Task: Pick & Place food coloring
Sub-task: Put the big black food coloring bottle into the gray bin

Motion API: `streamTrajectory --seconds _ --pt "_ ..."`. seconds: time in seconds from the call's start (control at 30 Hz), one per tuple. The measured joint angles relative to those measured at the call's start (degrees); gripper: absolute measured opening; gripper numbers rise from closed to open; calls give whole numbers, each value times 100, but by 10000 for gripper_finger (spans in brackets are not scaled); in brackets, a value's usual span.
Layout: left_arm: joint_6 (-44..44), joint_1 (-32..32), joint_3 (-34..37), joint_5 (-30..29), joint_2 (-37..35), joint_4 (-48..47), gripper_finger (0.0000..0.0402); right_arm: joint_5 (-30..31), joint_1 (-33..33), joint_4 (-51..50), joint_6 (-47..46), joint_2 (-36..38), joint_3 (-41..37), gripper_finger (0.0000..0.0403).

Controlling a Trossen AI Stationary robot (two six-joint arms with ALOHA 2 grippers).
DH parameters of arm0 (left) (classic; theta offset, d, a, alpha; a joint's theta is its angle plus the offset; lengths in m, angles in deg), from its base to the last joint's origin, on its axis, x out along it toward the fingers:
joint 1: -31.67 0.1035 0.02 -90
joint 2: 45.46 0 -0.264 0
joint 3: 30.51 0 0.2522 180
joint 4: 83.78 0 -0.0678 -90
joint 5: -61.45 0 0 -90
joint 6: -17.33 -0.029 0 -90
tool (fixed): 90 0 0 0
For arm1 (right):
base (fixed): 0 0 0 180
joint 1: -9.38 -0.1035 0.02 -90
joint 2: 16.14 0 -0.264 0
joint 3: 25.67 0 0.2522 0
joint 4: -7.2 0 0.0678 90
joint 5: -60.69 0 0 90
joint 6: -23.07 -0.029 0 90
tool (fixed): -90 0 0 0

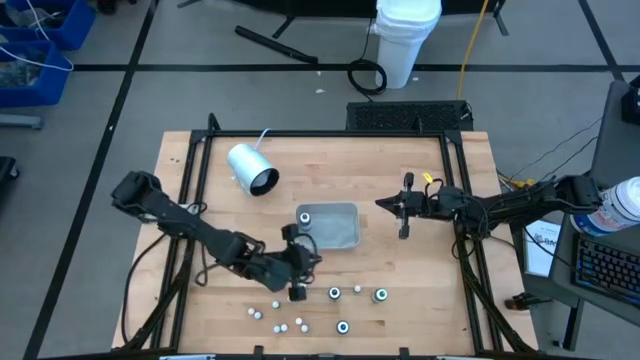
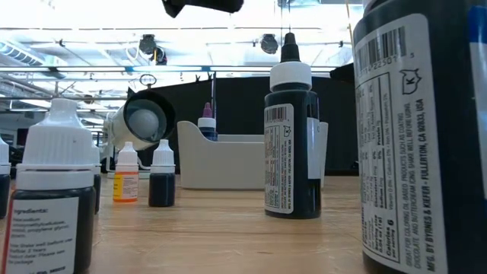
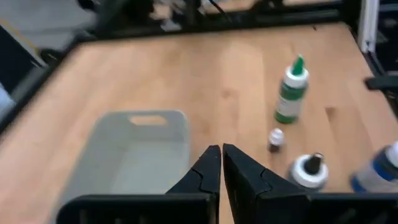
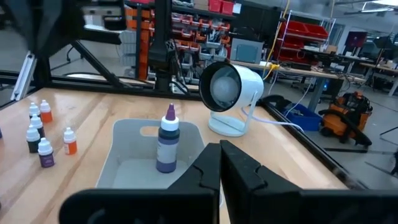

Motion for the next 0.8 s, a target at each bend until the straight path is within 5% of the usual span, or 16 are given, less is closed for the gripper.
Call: streamTrajectory --seconds 0.2,0.47,0.8 --pt "545 -186 -256 830 502 65 105 0 1 -191 48 0 0 0" --pt "681 -288 -259 767 783 66 227 0 -1 -130 88 2 0 0" --pt "605 -236 -271 1133 1068 593 257 0 -1 -213 123 -2 0 0"
